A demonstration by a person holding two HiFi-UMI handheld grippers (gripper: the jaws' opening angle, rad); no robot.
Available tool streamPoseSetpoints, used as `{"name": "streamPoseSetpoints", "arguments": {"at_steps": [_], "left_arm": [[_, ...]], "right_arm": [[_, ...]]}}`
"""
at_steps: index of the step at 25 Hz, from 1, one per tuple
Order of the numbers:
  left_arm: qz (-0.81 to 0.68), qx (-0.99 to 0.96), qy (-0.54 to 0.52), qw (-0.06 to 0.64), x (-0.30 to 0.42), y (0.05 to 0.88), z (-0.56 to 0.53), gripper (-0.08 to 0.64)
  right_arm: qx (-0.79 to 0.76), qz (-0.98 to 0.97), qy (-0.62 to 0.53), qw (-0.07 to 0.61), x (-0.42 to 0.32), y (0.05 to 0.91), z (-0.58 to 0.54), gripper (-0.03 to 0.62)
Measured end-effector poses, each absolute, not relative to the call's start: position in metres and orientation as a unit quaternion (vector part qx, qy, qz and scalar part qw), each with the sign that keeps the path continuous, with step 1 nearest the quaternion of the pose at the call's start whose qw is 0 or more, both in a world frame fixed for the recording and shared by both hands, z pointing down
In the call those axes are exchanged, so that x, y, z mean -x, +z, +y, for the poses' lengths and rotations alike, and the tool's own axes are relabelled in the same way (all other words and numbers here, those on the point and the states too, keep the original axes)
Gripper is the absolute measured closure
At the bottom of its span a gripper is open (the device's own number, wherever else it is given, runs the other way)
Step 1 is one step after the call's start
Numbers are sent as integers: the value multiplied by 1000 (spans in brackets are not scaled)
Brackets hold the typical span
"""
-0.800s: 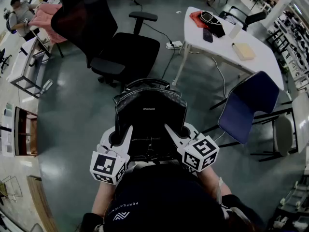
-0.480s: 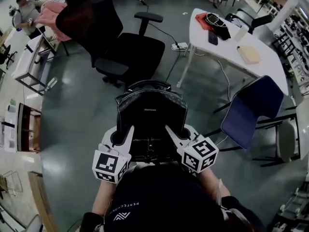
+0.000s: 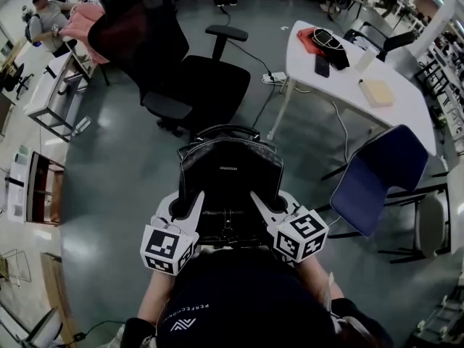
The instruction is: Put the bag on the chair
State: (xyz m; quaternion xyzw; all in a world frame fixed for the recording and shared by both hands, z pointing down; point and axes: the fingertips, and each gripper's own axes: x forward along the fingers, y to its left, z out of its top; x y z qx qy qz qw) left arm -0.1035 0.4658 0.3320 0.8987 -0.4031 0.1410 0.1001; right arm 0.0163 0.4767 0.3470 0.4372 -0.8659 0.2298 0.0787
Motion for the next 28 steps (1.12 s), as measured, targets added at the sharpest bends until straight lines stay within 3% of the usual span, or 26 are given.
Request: {"name": "streamPoseSetpoints", "arguments": {"at_steps": [28], "left_arm": [[-380,-909,137,105,41,344,394,525]], "right_arm": [[-471,-848,230,76,-79,358,411,555]]}}
